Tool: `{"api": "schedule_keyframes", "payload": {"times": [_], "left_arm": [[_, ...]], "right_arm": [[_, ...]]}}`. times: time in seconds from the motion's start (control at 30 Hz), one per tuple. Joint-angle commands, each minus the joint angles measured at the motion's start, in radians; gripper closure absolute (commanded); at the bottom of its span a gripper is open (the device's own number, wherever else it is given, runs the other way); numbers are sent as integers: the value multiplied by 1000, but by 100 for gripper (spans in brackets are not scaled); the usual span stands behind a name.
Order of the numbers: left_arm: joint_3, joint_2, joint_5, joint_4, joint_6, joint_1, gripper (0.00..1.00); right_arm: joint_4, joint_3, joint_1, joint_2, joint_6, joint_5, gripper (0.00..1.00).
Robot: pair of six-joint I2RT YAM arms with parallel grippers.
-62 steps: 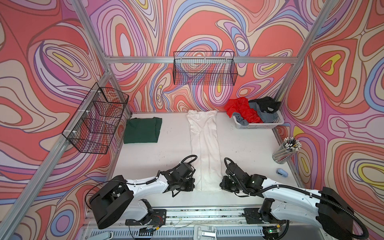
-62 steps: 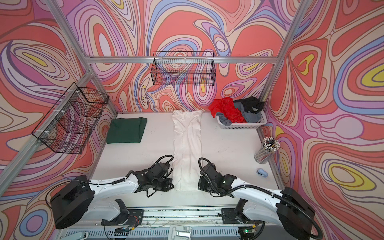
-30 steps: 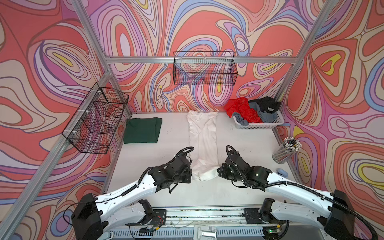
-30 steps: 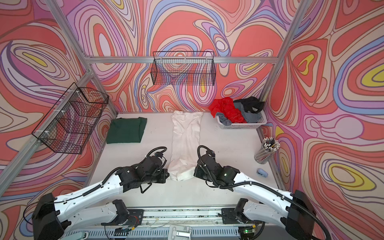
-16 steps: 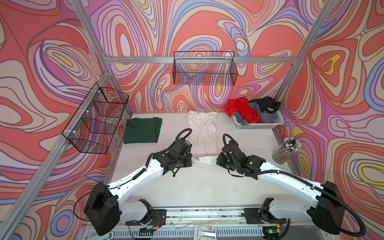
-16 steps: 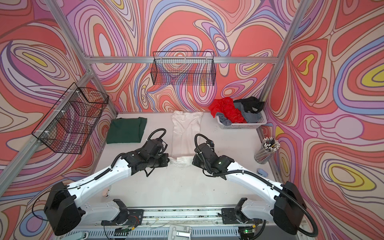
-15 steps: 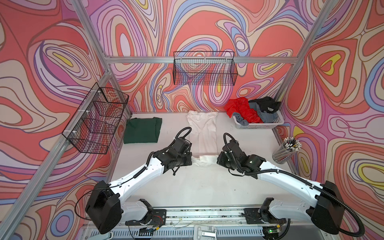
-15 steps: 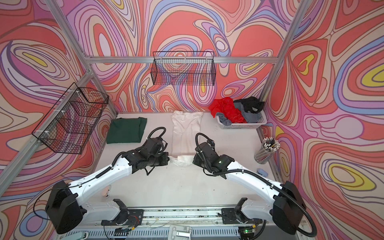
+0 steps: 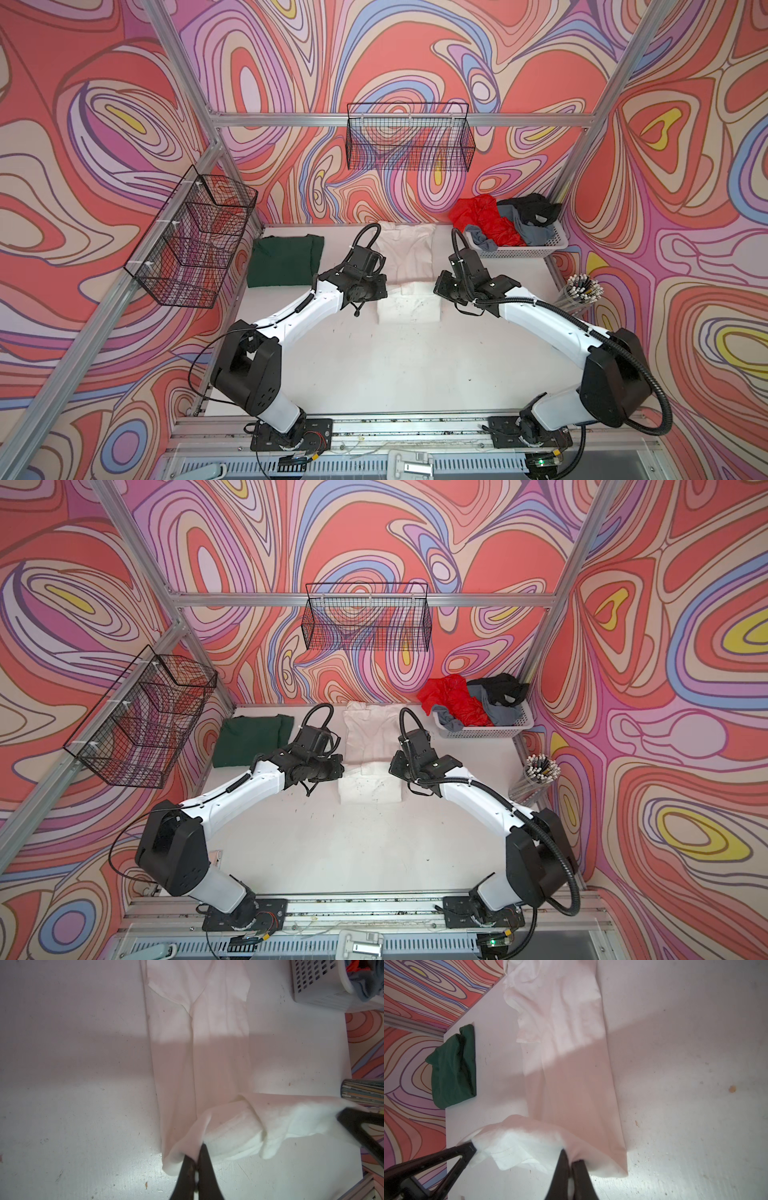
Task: Fold and stack the t-shirts
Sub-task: 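Lift the near end with both grippers and fold it over toward the basket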
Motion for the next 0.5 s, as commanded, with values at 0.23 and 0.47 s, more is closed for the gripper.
{"api": "schedule_keyframes", "payload": {"times": [0.23, 0.47], "left_arm": [[166, 181, 63, 30, 36, 54, 100], [258, 304, 84, 16, 57, 77, 100]], "right_arm": [[18, 155, -74, 200, -111, -66, 100], [49, 199, -102, 296, -110, -88, 100]]}}
